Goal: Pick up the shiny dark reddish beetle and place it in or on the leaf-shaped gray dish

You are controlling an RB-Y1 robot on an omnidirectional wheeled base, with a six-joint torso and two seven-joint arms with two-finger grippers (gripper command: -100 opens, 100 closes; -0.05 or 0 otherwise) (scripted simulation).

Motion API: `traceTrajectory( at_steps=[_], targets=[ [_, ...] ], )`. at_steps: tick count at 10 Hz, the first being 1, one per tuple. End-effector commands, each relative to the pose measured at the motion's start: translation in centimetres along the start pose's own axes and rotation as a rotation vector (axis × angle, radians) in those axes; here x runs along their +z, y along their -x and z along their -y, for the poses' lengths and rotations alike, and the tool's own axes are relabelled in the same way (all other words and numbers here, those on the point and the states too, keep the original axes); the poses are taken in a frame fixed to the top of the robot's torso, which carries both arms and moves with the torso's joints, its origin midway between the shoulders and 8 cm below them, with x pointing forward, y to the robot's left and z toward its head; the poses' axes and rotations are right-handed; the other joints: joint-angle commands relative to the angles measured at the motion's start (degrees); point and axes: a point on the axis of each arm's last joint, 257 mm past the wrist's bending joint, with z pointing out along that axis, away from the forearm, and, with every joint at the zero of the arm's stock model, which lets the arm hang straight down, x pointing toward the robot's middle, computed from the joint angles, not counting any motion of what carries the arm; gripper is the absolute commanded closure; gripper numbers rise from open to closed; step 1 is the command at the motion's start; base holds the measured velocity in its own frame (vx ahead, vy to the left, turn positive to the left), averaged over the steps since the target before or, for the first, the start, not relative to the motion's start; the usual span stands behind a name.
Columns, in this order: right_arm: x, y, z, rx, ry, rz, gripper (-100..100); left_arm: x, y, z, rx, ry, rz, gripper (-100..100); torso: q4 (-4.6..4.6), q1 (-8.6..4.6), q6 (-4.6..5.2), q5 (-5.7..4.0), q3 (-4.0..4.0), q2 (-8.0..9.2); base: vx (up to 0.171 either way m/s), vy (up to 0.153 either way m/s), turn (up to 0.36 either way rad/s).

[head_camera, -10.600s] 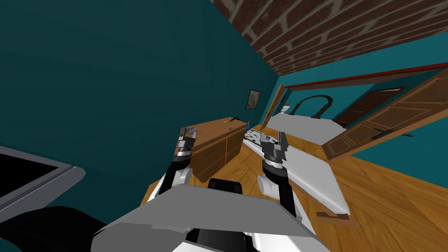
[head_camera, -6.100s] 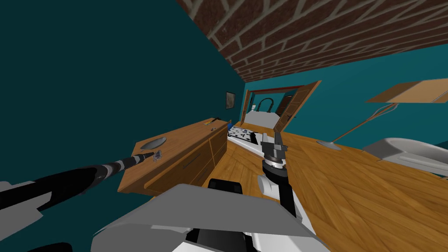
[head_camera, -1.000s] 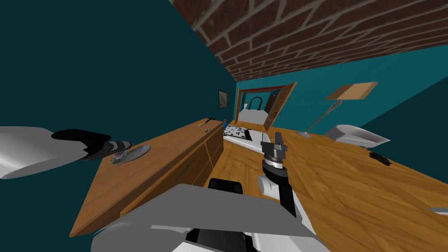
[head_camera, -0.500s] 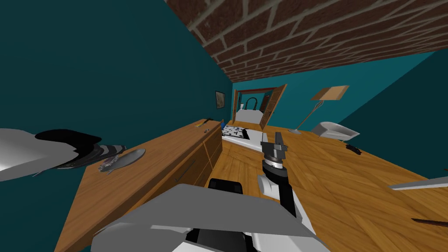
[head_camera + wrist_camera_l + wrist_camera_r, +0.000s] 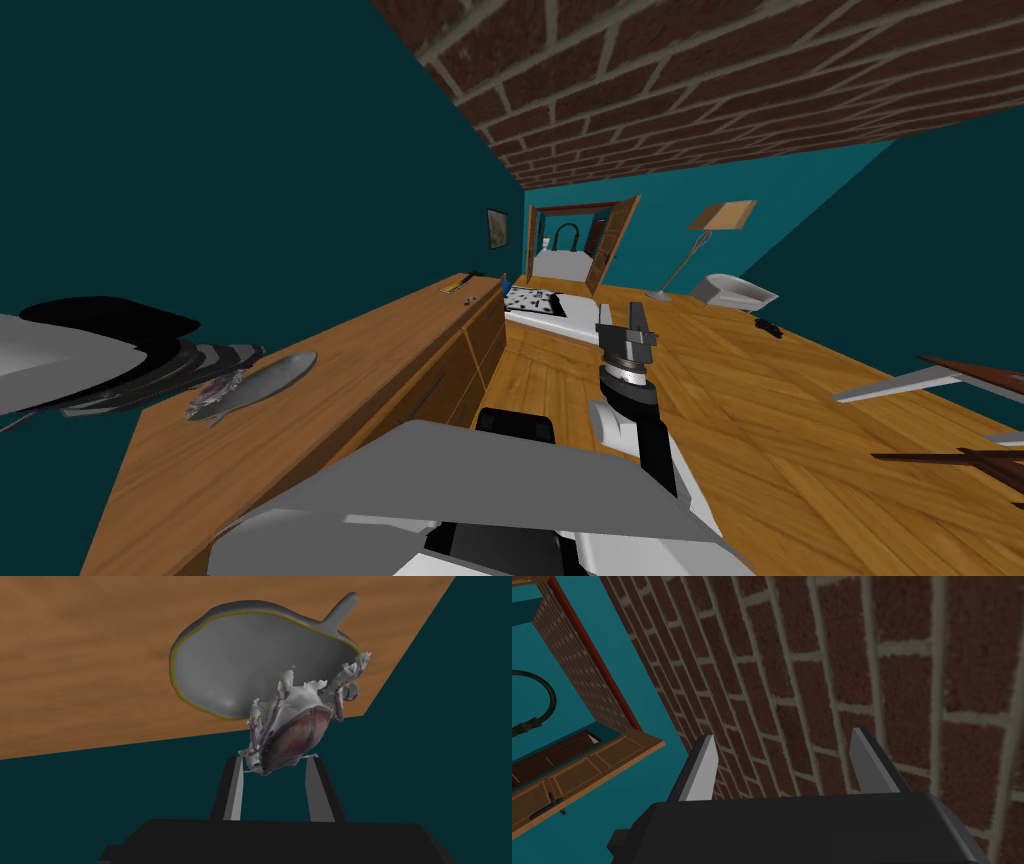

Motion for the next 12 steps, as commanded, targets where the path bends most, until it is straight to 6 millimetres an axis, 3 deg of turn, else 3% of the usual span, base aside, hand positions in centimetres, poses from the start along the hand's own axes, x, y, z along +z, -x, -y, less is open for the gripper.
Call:
traceTrajectory(
  at_steps=[1, 4, 5, 6, 10, 11, 12],
  targets=[
    [0.0, 0.0, 0.0, 0.000, 0.000, 0.000, 0, -0.2, -0.7, -1.1, -0.025, 0.022, -0.027, 100, 0.00, 0.00, 0.00, 0.00, 0.00, 0.00, 0.008, 0.054, -0.080],
    [0.0, 0.0, 0.0, 0.000, 0.000, 0.000, 0, -0.4, -2.0, -3.1, -0.072, 0.061, -0.077, 100, 0.02, -0.01, -0.02, -0.01, 0.02, 0.03, 0.012, 0.053, -0.093],
    [0.0, 0.0, 0.0, 0.000, 0.000, 0.000, 0, -0.3, -1.8, -2.7, -0.061, 0.052, -0.067, 100, 0.02, -0.02, -0.03, -0.01, 0.02, 0.02, 0.008, 0.023, -0.011],
    [0.0, 0.0, 0.0, 0.000, 0.000, 0.000, 0, -0.3, -1.9, -2.8, -0.063, 0.055, -0.069, -100, 0.02, -0.12, -0.04, -0.02, 0.03, 0.03, 0.000, 0.000, 0.000],
    [0.0, 0.0, 0.0, 0.000, 0.000, 0.000, 0, -0.3, -1.9, -2.8, -0.063, 0.055, -0.069, -100, 0.03, -0.23, -0.03, -0.05, 0.04, 0.05, 0.000, 0.000, 0.000],
    [0.0, 0.0, 0.0, 0.000, 0.000, 0.000, 0, -0.3, -1.9, -2.8, -0.063, 0.055, -0.069, 0, 0.03, -0.23, -0.03, -0.05, 0.04, 0.05, 0.000, 0.000, 0.000],
    [0.0, 0.0, 0.0, 0.000, 0.000, 0.000, 0, -0.8, -1.5, -2.5, -0.063, 0.053, -0.067, -100, 0.03, -0.23, -0.03, -0.05, 0.04, 0.05, -0.005, 0.007, 0.018]
  ],
)
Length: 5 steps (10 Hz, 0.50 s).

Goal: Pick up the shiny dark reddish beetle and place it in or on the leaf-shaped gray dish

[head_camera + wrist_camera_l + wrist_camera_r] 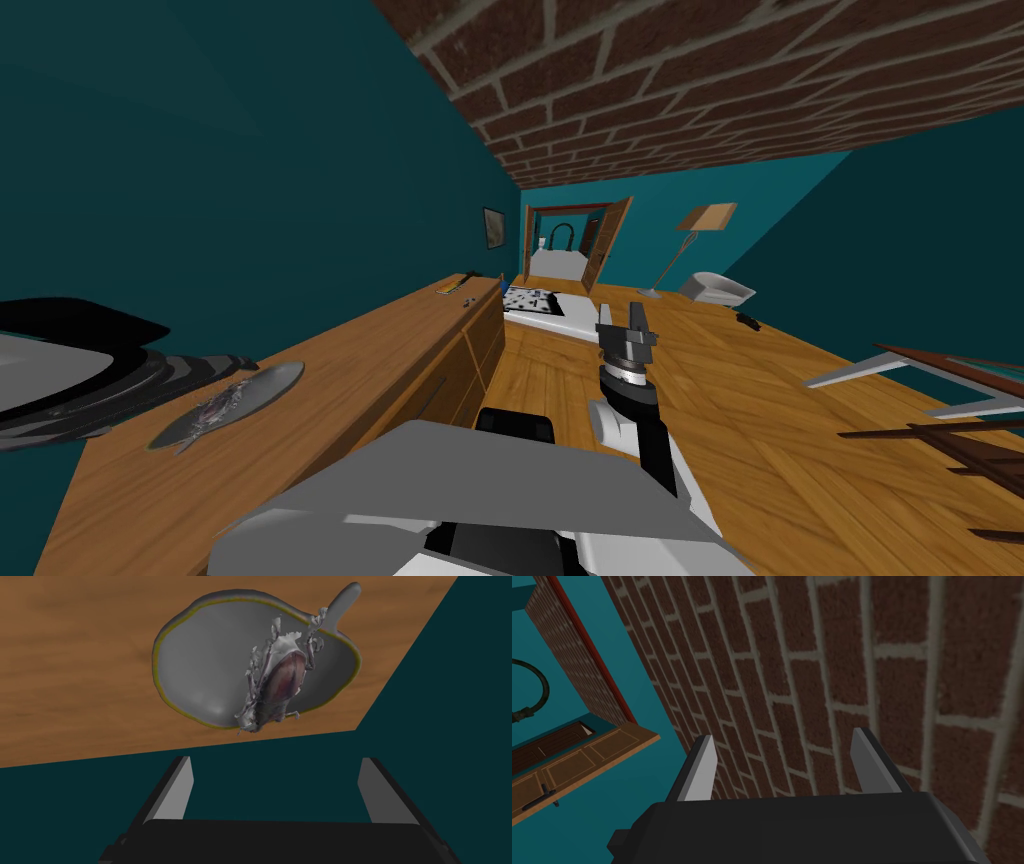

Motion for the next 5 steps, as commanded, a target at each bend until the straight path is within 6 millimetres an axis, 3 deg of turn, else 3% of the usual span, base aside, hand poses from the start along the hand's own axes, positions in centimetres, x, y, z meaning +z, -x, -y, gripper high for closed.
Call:
traceTrajectory(
  at_steps=[1, 5],
  targets=[
    [0.0, 0.0, 0.0, 0.000, 0.000, 0.000, 0, -0.9, 0.4, 0.3, 0.000, -0.001, 0.002, -100, 0.00, 0.00, 0.00, 0.00, 0.00, 0.00, -0.010, 0.018, 0.024],
    [0.0, 0.0, 0.0, 0.000, 0.000, 0.000, 0, -3.4, 1.4, 1.4, 0.005, -0.007, 0.006, -100, 0.01, 0.04, 0.00, 0.01, 0.02, 0.03, -0.012, 0.021, 0.026]
  ],
)
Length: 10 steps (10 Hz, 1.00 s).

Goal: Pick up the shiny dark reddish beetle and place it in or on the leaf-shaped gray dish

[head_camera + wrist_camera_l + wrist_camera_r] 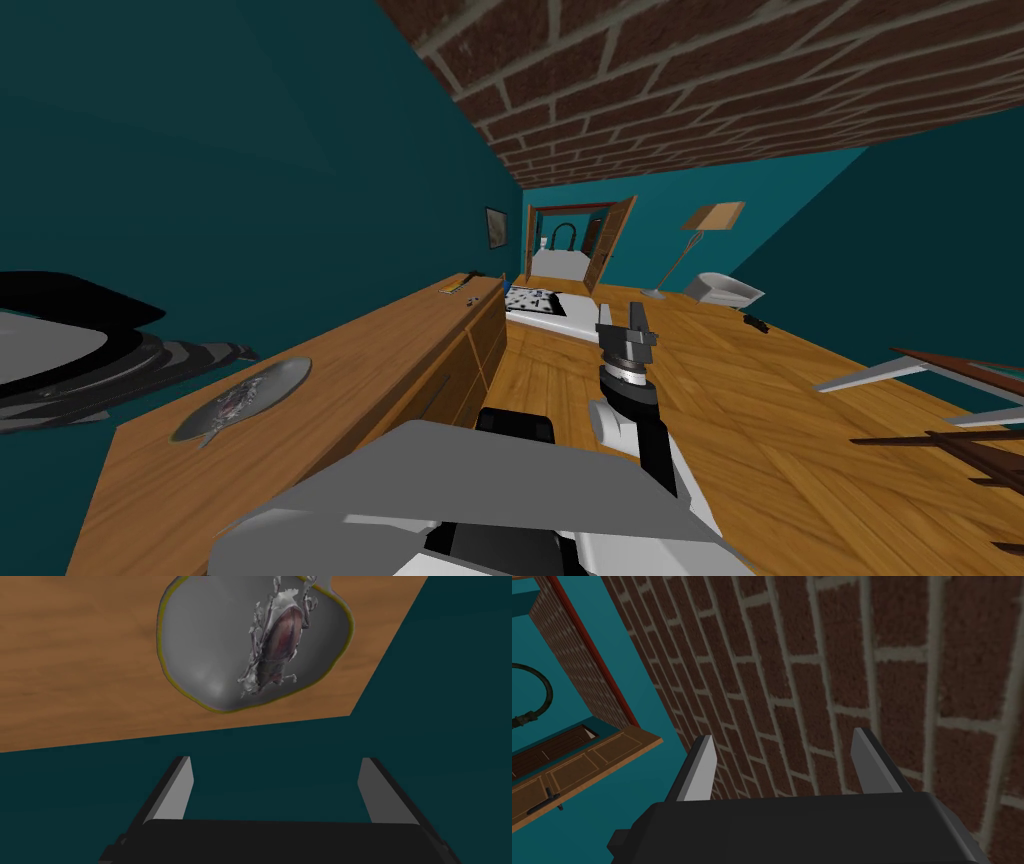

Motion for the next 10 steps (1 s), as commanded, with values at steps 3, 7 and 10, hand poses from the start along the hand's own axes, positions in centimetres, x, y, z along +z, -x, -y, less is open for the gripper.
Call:
traceTrajectory(
  at_steps=[3, 7, 10],
  targets=[
    [0.0, 0.0, 0.0, 0.000, 0.000, 0.000, 0, -2.3, 0.7, 1.0, 0.012, -0.004, 0.001, -100, 0.01, -0.01, 0.00, 0.00, 0.01, 0.02, -0.015, 0.020, 0.024],
    [0.0, 0.0, 0.0, 0.000, 0.000, 0.000, 0, -2.6, 0.9, 1.4, 0.014, -0.005, 0.002, 0, -0.01, -0.05, 0.00, 0.00, -0.02, -0.03, -0.005, 0.008, 0.007],
    [0.0, 0.0, 0.0, 0.000, 0.000, 0.000, 0, -2.6, 0.9, 1.4, 0.014, -0.005, 0.002, 0, -0.01, -0.06, 0.00, 0.00, -0.03, -0.04, 0.000, 0.000, 0.000]
  ],
)
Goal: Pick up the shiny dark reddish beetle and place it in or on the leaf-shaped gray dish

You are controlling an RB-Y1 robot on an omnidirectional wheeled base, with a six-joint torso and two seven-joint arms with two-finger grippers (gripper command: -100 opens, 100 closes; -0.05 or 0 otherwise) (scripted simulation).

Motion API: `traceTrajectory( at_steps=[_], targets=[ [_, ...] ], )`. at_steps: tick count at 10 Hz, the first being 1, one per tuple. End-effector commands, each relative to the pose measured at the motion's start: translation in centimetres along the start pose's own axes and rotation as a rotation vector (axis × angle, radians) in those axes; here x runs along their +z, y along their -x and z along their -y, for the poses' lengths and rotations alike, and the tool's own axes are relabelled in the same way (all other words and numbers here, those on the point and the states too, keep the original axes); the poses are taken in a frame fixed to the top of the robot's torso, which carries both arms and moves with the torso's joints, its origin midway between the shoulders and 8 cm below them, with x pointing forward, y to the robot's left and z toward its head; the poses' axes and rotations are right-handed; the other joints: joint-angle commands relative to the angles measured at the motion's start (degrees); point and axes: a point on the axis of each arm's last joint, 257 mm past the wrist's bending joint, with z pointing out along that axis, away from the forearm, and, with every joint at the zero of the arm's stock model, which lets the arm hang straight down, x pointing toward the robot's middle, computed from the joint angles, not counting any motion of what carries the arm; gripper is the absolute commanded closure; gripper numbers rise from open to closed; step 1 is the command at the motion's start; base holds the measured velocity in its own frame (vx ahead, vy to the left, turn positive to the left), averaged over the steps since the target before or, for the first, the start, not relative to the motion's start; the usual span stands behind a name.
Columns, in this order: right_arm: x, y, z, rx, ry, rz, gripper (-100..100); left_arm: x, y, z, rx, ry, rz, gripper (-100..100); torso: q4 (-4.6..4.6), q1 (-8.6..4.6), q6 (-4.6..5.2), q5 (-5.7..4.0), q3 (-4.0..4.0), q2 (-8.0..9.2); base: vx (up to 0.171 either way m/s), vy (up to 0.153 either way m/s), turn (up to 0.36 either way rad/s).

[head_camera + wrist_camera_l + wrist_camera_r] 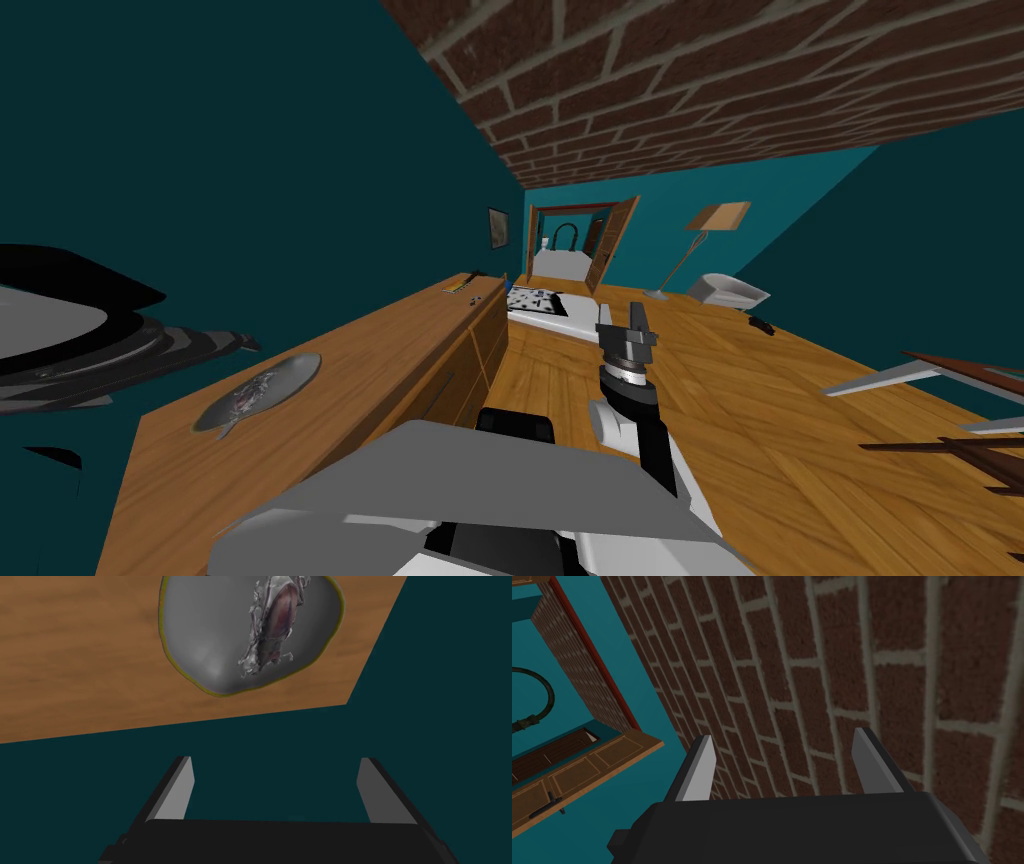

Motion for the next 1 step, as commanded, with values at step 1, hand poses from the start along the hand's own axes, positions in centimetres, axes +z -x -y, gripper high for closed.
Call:
traceTrajectory(
  at_steps=[1],
  targets=[
    [0.00, 0.00, 0.00, 0.000, 0.000, 0.000, 0, 0.00, 0.00, 0.00, 0.000, 0.000, 0.000, 0, 0.00, 0.00, 0.00, 0.00, 0.00, 0.00, 0.000, 0.000, 0.000]
  ],
)
